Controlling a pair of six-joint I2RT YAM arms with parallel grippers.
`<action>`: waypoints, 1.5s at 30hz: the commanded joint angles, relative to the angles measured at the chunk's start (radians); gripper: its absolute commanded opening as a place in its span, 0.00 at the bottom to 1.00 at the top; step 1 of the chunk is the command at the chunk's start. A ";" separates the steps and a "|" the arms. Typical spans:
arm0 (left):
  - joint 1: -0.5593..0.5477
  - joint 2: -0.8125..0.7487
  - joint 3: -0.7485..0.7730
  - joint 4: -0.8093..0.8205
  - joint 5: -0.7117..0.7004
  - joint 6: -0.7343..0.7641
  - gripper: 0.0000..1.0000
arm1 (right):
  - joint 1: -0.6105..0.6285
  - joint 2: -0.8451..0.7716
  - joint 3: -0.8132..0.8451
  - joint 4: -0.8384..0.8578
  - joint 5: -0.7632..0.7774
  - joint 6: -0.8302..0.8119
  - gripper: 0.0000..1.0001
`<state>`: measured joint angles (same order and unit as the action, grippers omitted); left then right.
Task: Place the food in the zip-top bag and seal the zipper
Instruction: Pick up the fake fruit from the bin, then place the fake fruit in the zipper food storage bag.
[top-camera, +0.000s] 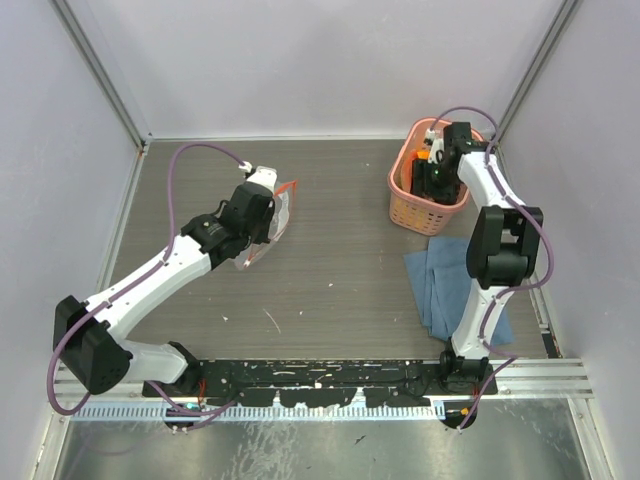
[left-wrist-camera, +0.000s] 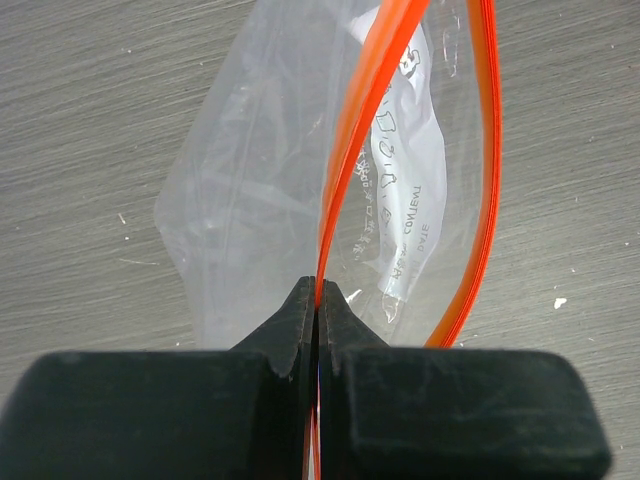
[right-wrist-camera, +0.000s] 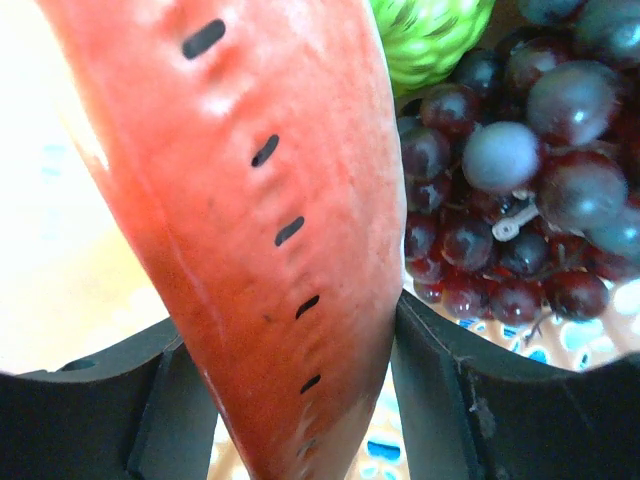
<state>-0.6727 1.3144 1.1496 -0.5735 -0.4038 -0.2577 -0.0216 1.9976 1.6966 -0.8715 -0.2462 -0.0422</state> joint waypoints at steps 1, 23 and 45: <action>0.004 -0.016 0.035 0.036 -0.013 -0.004 0.00 | 0.003 -0.147 -0.010 0.045 0.023 0.040 0.27; 0.004 -0.017 -0.055 0.233 0.062 0.110 0.00 | 0.151 -0.489 -0.141 0.115 -0.064 0.275 0.09; -0.004 -0.031 -0.188 0.437 0.139 0.146 0.00 | 0.580 -0.475 -0.381 0.391 -0.420 0.477 0.09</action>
<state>-0.6731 1.3136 0.9745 -0.2508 -0.2821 -0.1329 0.5362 1.5288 1.3399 -0.6361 -0.5674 0.3622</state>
